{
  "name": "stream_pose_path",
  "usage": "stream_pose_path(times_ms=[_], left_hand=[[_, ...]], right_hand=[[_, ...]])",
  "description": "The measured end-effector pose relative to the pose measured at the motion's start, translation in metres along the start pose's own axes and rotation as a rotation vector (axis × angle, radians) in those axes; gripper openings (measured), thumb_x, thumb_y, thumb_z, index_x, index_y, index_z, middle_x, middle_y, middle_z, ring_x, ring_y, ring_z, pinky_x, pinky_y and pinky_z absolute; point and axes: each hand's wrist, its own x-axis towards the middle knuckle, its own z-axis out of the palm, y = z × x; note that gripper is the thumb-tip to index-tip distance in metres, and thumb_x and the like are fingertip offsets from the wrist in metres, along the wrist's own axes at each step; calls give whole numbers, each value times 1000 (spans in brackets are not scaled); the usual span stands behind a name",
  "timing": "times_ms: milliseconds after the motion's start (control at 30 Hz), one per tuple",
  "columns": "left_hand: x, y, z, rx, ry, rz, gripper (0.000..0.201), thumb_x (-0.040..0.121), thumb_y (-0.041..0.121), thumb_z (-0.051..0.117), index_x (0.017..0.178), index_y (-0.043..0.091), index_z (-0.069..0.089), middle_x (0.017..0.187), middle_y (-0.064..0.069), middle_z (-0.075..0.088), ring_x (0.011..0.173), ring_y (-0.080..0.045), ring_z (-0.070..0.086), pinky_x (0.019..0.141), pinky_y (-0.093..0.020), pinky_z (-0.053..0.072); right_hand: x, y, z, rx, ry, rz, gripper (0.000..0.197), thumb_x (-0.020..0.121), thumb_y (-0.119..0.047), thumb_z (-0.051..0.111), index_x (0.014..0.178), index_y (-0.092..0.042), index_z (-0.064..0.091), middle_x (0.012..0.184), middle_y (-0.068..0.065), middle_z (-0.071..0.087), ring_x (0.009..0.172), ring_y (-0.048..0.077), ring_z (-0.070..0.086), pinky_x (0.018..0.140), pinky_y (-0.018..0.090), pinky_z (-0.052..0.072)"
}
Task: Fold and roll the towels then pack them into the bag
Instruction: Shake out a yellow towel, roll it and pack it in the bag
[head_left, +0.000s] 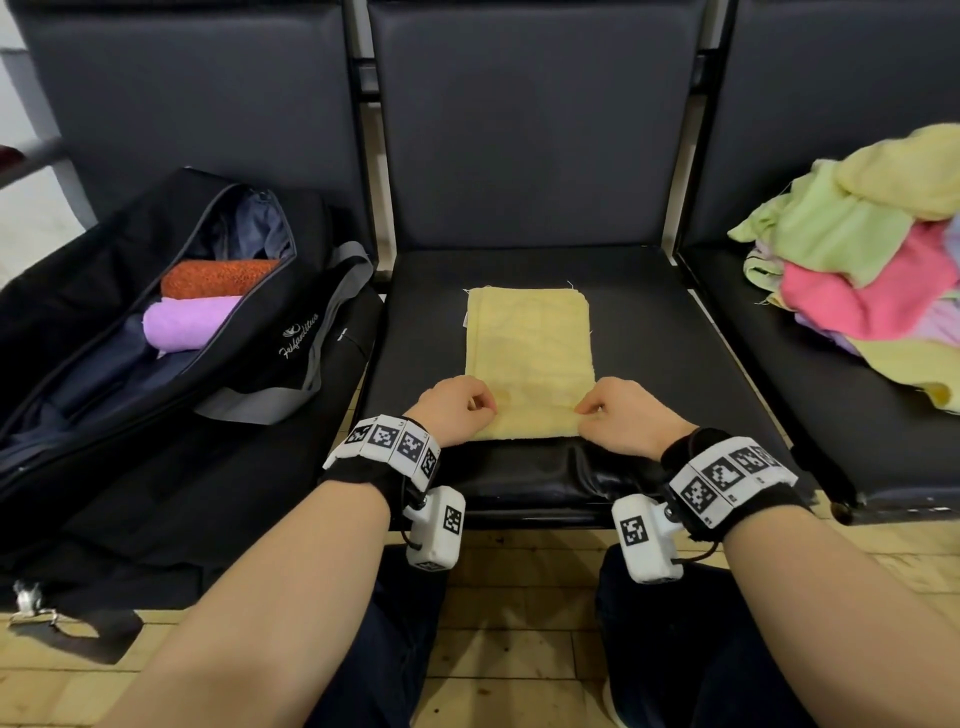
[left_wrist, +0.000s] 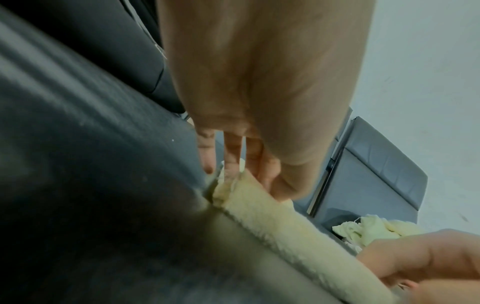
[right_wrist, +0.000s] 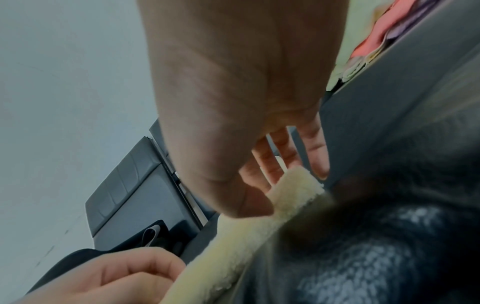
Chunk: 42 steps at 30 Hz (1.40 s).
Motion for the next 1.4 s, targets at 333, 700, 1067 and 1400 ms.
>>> stream_pose_path(times_ms=[333, 700, 1067, 1400], left_hand=[[-3, -3, -3, 17, -51, 30, 35, 84, 22, 66, 118, 17, 57, 116, 0, 55, 109, -20, 53, 95, -30, 43], [0, 6, -5, -116, 1, 6, 21, 96, 15, 46, 112, 9, 57, 89, 7, 51, 75, -9, 48, 61, -20, 39], [0, -4, 1, -42, 123, 101, 6, 91, 17, 58, 97, 16, 59, 95, 6, 45, 86, -14, 47, 87, -30, 43], [-12, 8, -11, -11, 25, 75, 27, 82, 41, 69, 98, 19, 65, 85, 12, 54, 82, -9, 54, 78, -25, 47]], right_hand=[[4, 6, 5, -16, -7, -77, 20, 96, -12, 48, 116, -11, 52, 112, 11, 58, 103, 30, 57, 85, 33, 45], [2, 3, -1, 93, -22, 14, 30, 97, -7, 28, 121, -14, 46, 77, -1, 50, 68, 17, 49, 61, 26, 40], [6, 8, 2, 92, 268, -77, 15, 87, -2, 53, 93, -14, 62, 92, -4, 45, 77, 12, 46, 80, 31, 45], [2, 9, 1, 25, -52, 46, 49, 77, -39, 62, 124, -28, 60, 128, -3, 54, 123, 24, 48, 105, 37, 39]])
